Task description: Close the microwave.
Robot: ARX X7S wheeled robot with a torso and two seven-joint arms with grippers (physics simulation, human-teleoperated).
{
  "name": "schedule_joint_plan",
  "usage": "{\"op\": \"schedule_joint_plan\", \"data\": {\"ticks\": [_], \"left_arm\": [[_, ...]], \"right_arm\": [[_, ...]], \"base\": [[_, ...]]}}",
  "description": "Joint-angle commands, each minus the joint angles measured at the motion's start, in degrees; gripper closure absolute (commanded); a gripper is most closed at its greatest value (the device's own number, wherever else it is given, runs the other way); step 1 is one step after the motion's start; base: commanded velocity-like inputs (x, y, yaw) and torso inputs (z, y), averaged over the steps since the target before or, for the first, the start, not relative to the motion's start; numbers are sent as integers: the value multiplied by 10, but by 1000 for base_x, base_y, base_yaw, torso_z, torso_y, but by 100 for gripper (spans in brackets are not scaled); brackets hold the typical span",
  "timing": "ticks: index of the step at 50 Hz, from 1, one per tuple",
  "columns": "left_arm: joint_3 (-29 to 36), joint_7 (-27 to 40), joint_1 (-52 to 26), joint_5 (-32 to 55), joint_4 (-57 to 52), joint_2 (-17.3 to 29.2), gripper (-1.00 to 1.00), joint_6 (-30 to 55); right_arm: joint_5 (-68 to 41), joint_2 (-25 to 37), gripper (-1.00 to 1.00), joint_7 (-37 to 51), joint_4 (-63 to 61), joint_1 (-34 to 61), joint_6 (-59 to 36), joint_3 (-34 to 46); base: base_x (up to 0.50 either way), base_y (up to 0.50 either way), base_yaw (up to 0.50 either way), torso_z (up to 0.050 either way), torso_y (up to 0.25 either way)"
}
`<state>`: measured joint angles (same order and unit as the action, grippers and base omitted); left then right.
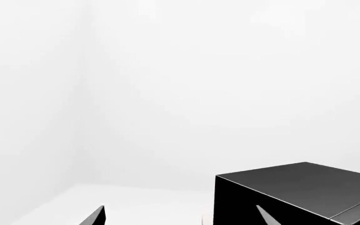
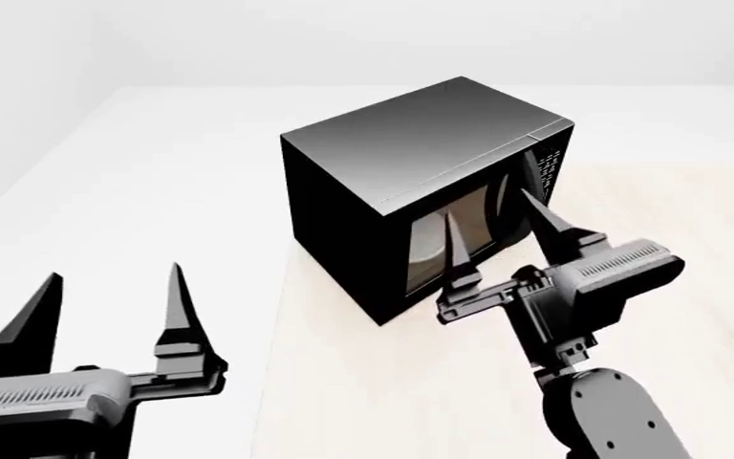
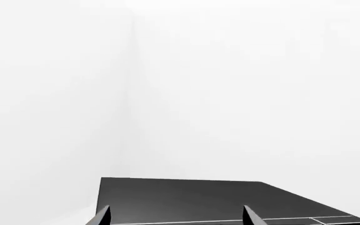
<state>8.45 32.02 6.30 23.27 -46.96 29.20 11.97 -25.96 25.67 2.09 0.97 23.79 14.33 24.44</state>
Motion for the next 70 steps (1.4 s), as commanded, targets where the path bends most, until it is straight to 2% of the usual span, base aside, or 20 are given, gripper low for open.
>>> {"op": "schedule_joint_plan", "data": {"ticks": [1,43,70], "left_arm": [[-4,5,2,3,-13,4,-100,2],[-20,19,14,20,-29,5,-100,-16],[-22,25,16,24,-35,8,-100,-21]], "right_arm": [[12,-18,-100,-17,29,-3,78,-11],[36,-65,-100,-68,114,8,279,-36],[21,-99,-100,-148,187,29,433,-46]], "base": [[0,0,0,0,0],[0,0,0,0,0],[0,0,0,0,0]]}}
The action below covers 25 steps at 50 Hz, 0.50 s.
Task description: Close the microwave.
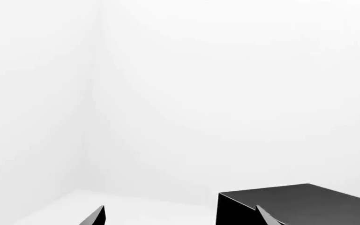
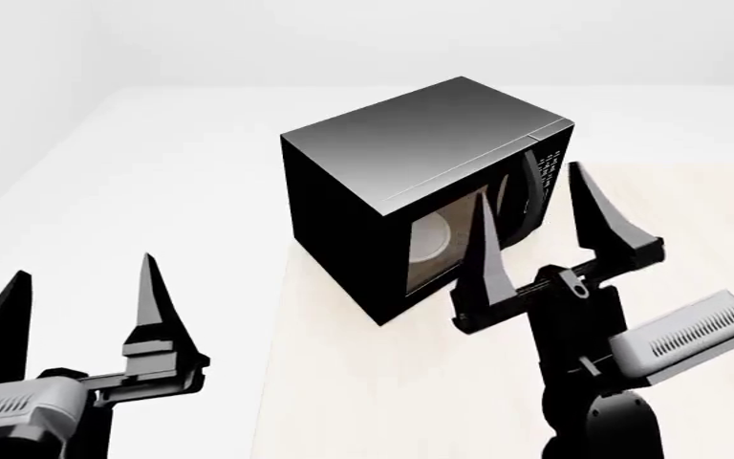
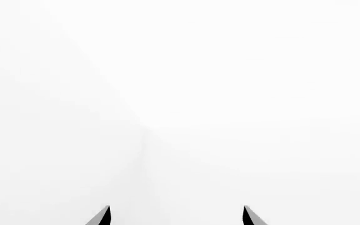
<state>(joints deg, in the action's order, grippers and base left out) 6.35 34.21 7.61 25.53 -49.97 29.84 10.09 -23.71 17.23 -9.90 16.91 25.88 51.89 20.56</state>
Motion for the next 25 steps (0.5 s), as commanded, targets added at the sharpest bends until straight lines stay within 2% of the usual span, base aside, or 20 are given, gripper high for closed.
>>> {"op": "schedule_joint_plan", "data": {"ticks": [1,8,10,13,19,25], "left_arm": [[-1,2,4,1,-5,1,-100,-4],[6,3,6,-4,-12,2,-100,-4],[14,15,5,-42,-20,3,-100,4],[15,11,8,-33,-25,2,-100,-1],[14,12,5,-29,-25,3,-100,-2],[17,14,7,-39,-25,4,-100,-5]], "right_arm": [[-2,-17,-100,-33,31,9,64,-9],[2,-46,-100,-82,37,6,77,-51],[23,-65,-100,-82,39,3,78,-83],[43,-95,-100,-94,41,0,79,-131],[73,-170,-100,-196,38,4,81,-247],[112,-172,-100,-177,14,3,81,-265]], "base": [[0,0,0,0,0],[0,0,0,0,0],[0,0,0,0,0],[0,0,0,0,0],[0,0,0,0,0],[0,0,0,0,0]]}}
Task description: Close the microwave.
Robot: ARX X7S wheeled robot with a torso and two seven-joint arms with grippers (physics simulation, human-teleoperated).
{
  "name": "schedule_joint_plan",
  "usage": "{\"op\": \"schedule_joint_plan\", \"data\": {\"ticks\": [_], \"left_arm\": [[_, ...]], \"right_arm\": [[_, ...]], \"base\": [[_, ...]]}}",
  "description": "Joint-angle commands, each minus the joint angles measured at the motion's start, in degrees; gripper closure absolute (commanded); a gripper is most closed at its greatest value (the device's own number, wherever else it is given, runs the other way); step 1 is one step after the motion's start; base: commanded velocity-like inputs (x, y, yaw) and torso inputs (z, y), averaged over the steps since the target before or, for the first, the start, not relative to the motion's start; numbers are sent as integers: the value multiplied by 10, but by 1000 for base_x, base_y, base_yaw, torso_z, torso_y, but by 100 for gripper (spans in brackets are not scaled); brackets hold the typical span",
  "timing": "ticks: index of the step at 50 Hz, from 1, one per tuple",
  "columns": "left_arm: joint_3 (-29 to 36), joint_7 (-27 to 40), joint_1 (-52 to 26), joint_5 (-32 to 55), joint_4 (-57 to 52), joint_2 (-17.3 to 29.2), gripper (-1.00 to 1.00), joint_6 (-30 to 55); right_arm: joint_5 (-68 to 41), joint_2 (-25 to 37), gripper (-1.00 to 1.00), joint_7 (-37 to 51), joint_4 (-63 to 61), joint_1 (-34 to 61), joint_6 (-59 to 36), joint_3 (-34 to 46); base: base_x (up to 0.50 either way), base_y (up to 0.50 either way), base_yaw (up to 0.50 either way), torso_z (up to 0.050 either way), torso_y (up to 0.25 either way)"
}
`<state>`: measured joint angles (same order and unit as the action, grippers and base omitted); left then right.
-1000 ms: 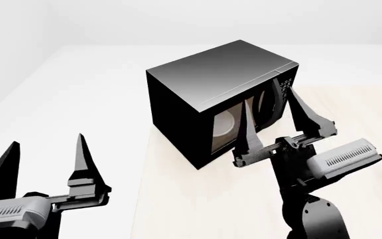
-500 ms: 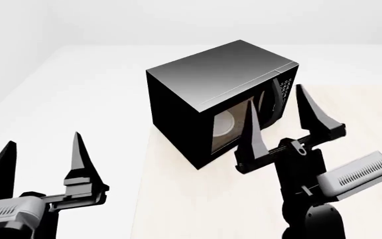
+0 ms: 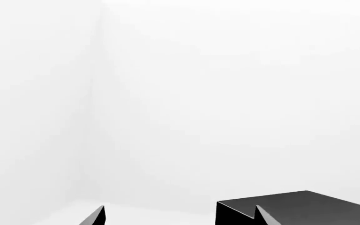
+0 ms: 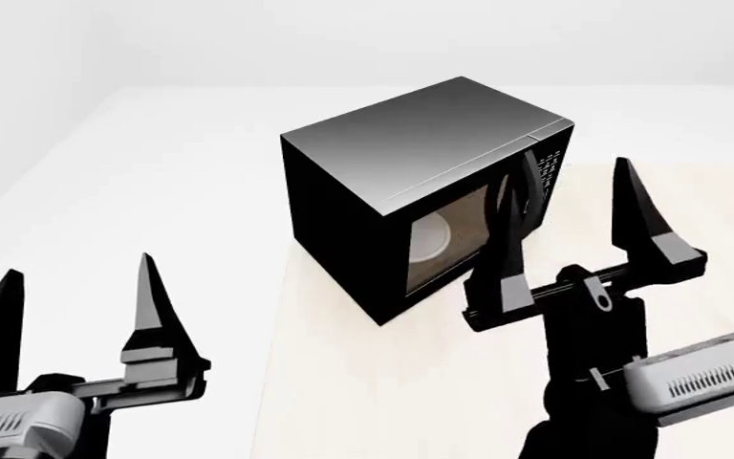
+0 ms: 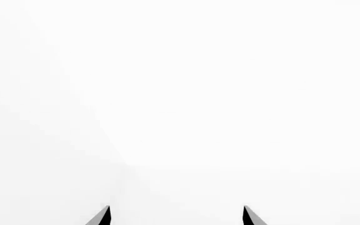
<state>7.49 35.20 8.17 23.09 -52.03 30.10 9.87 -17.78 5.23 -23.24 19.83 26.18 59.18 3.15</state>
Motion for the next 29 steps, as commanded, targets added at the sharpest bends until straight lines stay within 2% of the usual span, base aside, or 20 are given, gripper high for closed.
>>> {"op": "schedule_joint_plan", "data": {"ticks": [1,13,29], "left_arm": [[6,5,0,-15,-7,2,-100,1],[5,18,4,-41,-19,2,-100,-4],[8,28,12,-81,-37,5,-100,-20]], "right_arm": [[53,-52,-100,-44,-17,0,8,-91],[86,-52,-100,-12,-60,-2,8,-104],[73,-52,-100,-12,-74,-2,8,-105]], "base": [[0,0,0,0,0],[0,0,0,0,0],[0,0,0,0,0]]}}
